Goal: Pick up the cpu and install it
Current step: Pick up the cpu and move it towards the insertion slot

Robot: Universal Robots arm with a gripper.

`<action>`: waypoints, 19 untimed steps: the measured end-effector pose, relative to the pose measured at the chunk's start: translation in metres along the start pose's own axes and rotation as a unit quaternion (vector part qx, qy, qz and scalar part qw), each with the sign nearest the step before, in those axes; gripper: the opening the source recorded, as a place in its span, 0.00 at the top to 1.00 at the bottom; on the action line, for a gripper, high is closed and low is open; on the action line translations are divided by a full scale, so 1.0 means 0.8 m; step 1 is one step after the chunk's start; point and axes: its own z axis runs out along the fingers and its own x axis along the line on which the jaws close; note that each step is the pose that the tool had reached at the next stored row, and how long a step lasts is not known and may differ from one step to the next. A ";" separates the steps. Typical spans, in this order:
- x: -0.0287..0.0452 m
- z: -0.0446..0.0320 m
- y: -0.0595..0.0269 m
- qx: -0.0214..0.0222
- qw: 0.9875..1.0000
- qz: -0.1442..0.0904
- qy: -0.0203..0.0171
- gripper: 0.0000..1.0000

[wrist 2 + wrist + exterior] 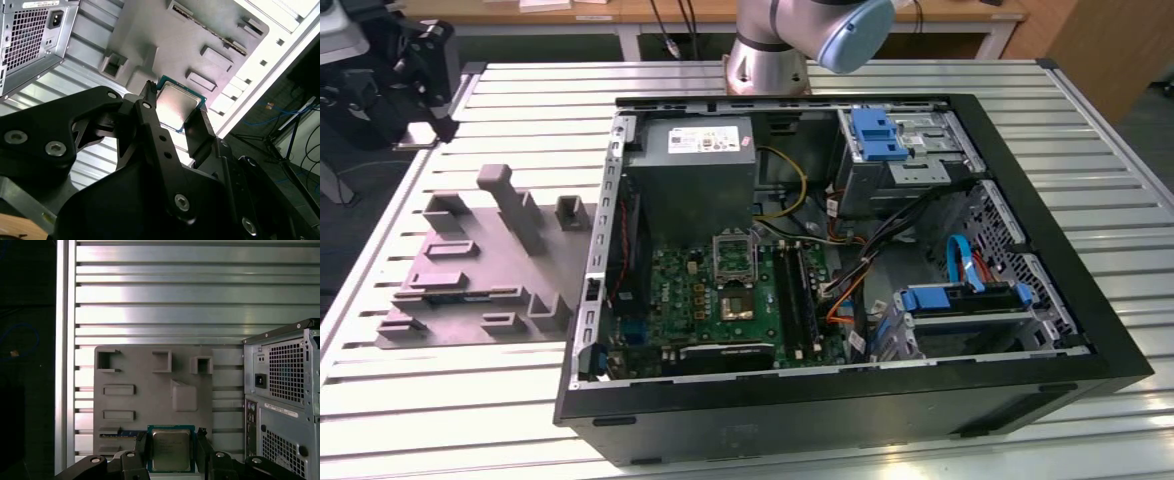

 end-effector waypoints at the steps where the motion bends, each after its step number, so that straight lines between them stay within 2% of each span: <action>1: -0.0002 0.0000 0.000 0.000 1.000 0.000 0.000 0.53; 19: -0.0044 0.0001 0.000 0.000 1.000 0.000 0.000 0.53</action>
